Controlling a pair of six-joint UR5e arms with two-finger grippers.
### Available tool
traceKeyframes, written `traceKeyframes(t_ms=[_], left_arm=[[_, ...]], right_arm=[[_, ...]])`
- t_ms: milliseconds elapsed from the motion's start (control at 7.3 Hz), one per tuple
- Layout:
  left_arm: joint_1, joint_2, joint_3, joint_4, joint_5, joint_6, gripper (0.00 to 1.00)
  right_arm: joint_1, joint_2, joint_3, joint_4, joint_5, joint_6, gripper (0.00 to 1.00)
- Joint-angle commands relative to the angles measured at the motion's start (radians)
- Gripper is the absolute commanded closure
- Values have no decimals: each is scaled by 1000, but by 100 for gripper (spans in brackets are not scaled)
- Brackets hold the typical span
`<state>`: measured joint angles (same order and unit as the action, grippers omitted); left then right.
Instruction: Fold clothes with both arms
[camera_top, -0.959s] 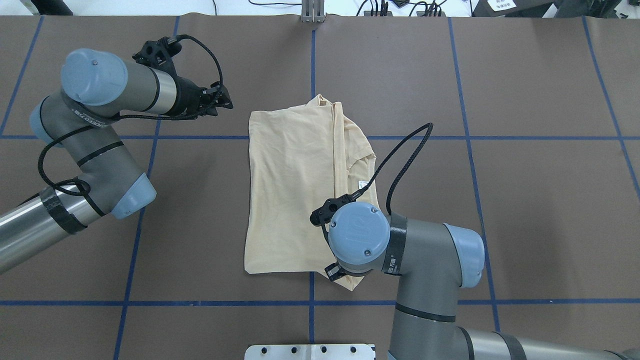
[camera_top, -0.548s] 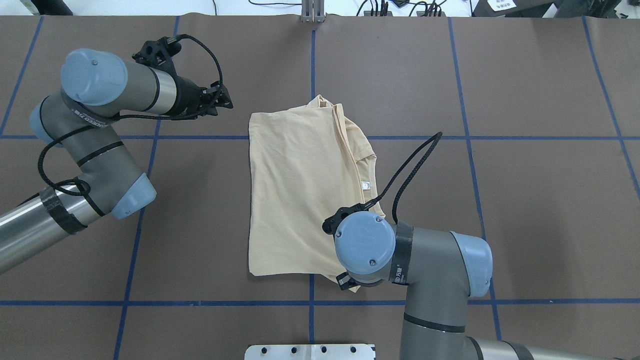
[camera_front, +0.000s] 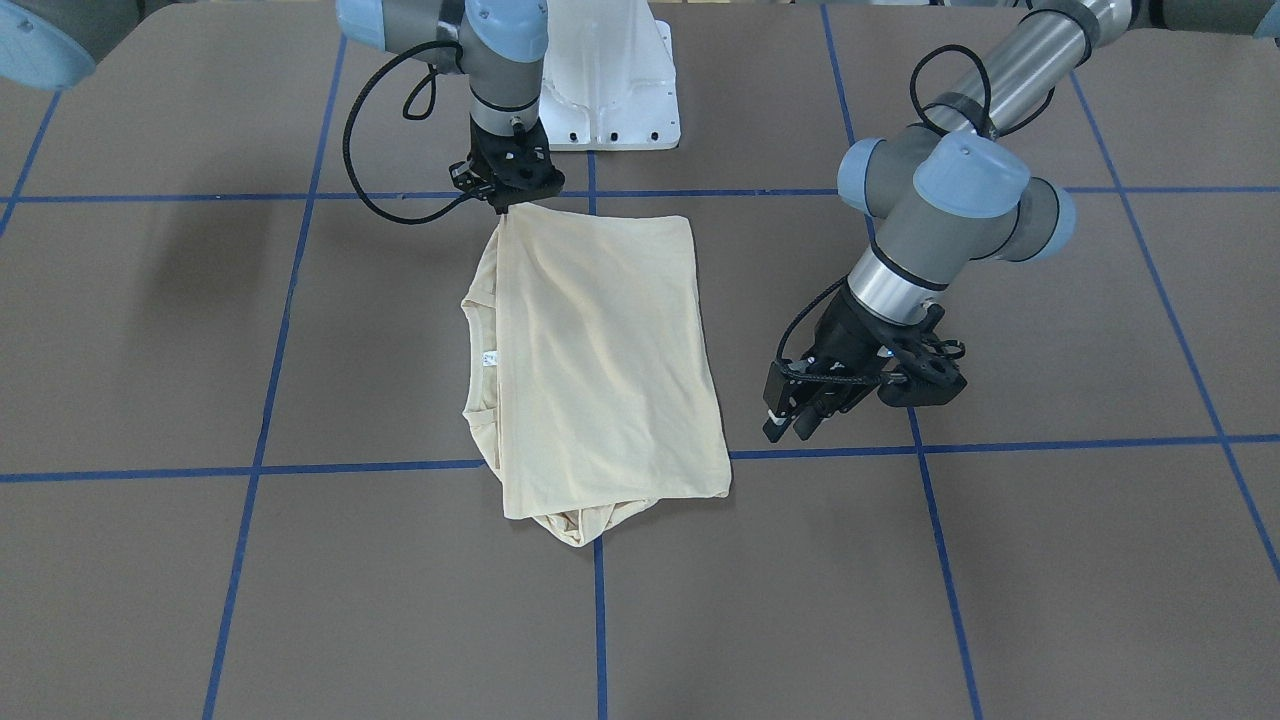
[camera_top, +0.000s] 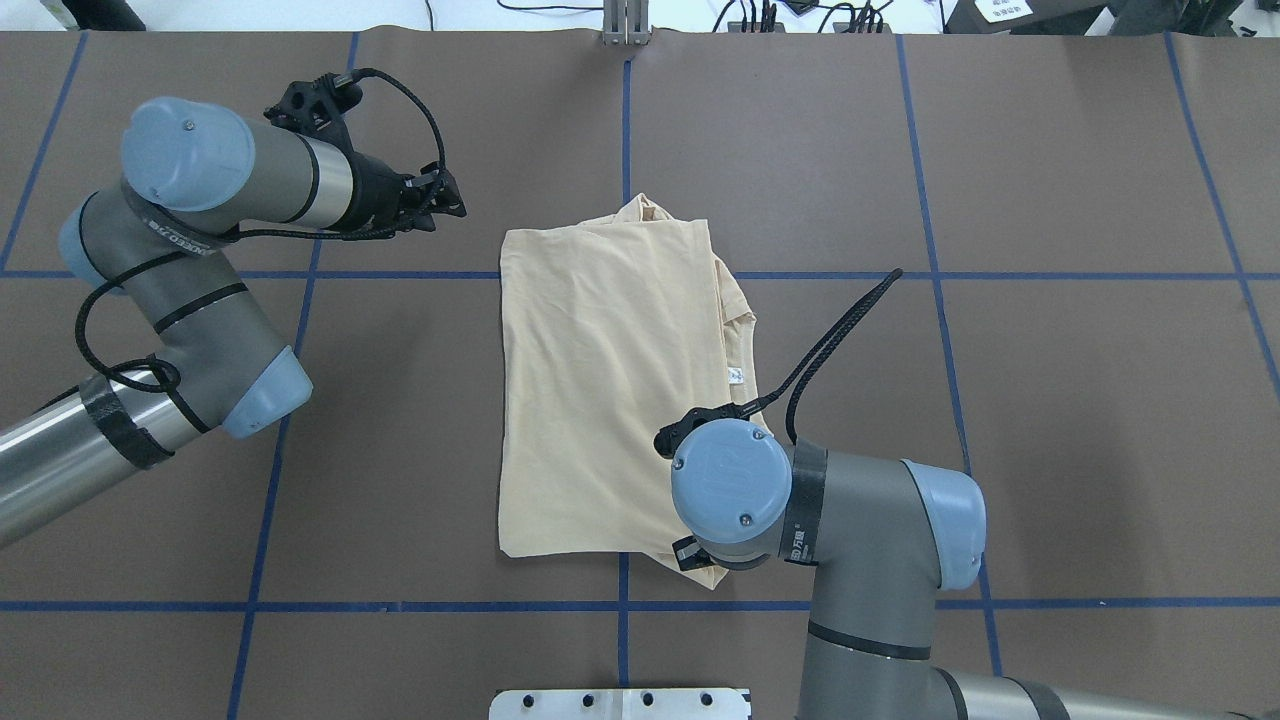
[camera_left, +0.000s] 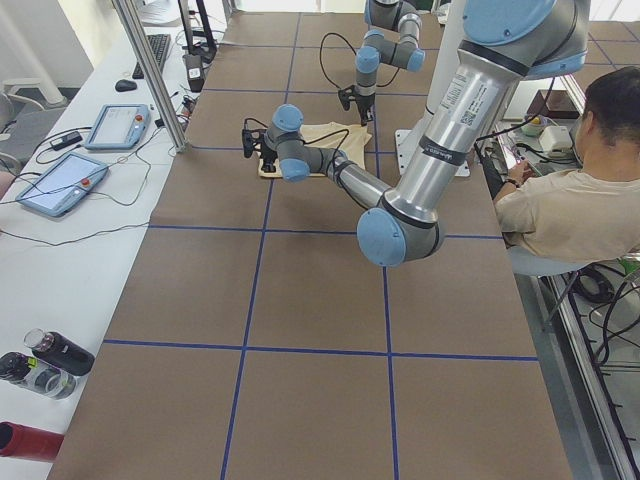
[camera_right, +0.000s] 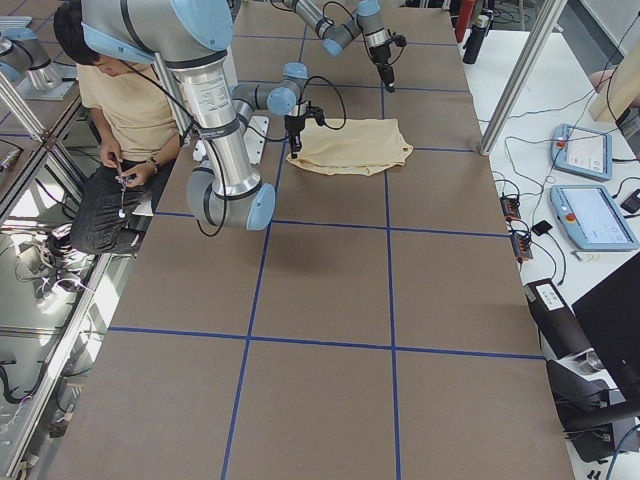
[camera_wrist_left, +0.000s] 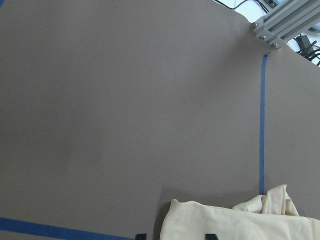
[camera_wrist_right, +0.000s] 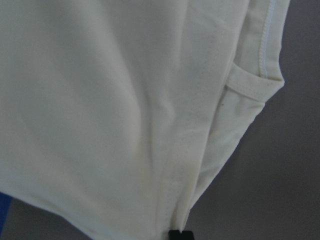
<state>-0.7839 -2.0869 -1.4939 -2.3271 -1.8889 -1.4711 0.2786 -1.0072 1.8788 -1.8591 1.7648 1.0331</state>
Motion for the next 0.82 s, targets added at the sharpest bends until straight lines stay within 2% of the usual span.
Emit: traceKeyframes(t_ms=[0, 137, 274, 411, 685], left_arm=[[0, 1, 3, 0, 1, 0, 51], [0, 1, 3, 0, 1, 0, 51], [0, 1, 3, 0, 1, 0, 51], [0, 1, 4, 0, 2, 0, 51], [2, 1, 6, 0, 2, 0, 51]], right_arm=[[24, 1, 2, 0, 1, 10, 41], [24, 1, 5, 1, 2, 104, 28], [21, -5, 5, 24, 2, 252, 22], [24, -23, 6, 116, 2, 495, 26], [20, -139, 9, 466, -25, 1108, 30]])
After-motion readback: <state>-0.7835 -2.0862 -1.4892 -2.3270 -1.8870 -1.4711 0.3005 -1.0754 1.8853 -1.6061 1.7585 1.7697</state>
